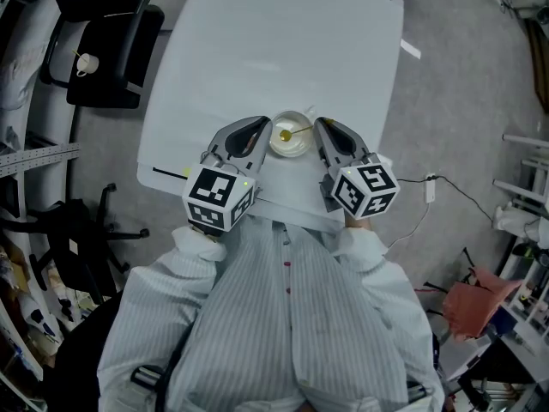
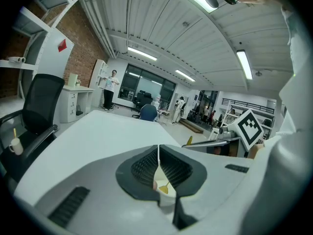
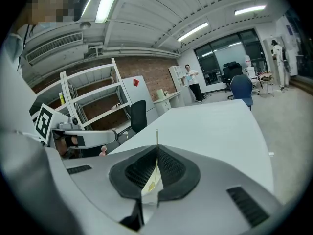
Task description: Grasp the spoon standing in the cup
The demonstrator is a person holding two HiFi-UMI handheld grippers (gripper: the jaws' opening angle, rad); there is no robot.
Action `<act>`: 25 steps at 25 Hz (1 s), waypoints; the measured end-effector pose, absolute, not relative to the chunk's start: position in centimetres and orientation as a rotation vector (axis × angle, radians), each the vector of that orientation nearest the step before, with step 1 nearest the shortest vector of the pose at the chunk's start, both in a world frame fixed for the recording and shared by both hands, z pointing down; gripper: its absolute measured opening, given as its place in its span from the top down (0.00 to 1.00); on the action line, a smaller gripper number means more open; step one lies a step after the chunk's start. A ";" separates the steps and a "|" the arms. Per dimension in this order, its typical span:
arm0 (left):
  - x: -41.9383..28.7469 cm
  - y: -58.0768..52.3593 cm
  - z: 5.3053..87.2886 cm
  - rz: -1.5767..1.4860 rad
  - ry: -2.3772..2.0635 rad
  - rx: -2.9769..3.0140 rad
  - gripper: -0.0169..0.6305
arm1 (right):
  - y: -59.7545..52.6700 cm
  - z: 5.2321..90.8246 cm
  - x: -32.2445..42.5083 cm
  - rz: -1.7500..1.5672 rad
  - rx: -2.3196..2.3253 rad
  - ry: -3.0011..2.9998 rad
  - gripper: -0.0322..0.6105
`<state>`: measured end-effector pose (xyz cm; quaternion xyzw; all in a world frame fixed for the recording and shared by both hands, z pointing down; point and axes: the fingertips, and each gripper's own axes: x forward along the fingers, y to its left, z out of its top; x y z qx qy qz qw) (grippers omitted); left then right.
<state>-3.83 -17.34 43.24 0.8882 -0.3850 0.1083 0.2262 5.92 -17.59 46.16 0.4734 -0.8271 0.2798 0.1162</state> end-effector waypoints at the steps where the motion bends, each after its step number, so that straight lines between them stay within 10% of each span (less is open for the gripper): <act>1: -3.8 -17.4 43.2 0.296 -1.061 2.451 0.95 | -17.6 46.0 5.8 0.818 1.385 -2.427 0.93; 25: -3.4 -15.5 39.7 0.221 -1.070 2.503 0.95 | -15.8 37.2 5.8 0.662 1.395 -2.594 0.93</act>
